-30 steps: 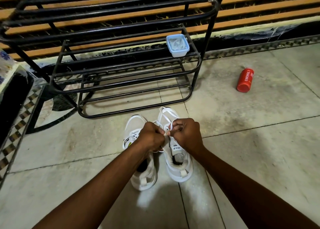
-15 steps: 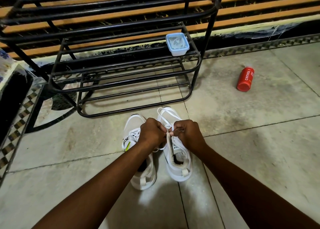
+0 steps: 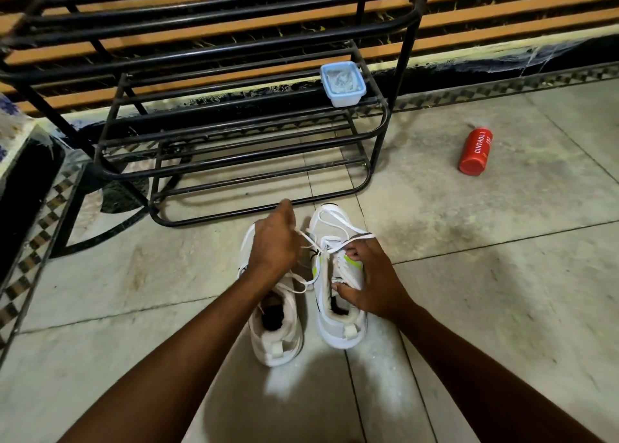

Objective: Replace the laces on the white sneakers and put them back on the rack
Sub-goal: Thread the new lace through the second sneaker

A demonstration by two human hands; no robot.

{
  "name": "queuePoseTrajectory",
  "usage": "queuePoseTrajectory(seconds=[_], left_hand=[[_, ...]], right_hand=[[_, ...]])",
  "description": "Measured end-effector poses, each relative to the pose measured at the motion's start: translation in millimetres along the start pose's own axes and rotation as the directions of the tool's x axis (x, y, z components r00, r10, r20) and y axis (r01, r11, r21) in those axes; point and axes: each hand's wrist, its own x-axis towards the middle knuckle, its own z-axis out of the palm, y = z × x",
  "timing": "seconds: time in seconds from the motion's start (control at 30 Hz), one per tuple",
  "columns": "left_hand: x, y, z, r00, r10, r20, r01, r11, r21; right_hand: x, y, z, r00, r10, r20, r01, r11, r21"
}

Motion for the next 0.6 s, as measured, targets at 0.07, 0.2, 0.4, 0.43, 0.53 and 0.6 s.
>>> queuePoseTrajectory(seconds=[0.07, 0.2, 0.4, 0.43, 0.53, 0.6], left_hand=[[5.5, 5.9, -14.6, 0.996, 0.03, -0.088, -0.039, 0.994, -0.103], [3.5, 22.8, -20.1, 0.99, -0.082, 0.118, 0.14, 0.72, -0.68], [21.4, -19.2, -18.8, 0.737, 0.514, 0.438, -0.668, 0.65, 0.362], [24.7, -24.9, -19.9, 0.717, 0.486, 0.5, -0.691, 0.589, 0.419], [16.3, -16.4, -21.7, 0.779, 0.547, 0.307, -0.623, 0.733, 0.275], [5.5, 2.2, -23.4, 0.95, 0.301, 0.078, -0.262, 0.911, -0.318]], right_hand=[[1.3, -2.8, 1.2, 1.0, -0.001, -0.027, 0.001, 1.0, -0.003], [0.0, -7.3, 2.0, 0.997, -0.033, -0.064, 0.031, 0.999, -0.034], [-8.7, -2.7, 6.9, 0.988, -0.088, -0.127, 0.075, 0.992, -0.099], [-9.4, -2.7, 7.1, 0.989, -0.078, -0.122, 0.066, 0.993, -0.098], [-9.7, -2.6, 6.7, 0.992, -0.064, -0.108, 0.055, 0.995, -0.088], [-9.1, -2.0, 5.0, 0.993, -0.058, -0.101, 0.049, 0.995, -0.083]])
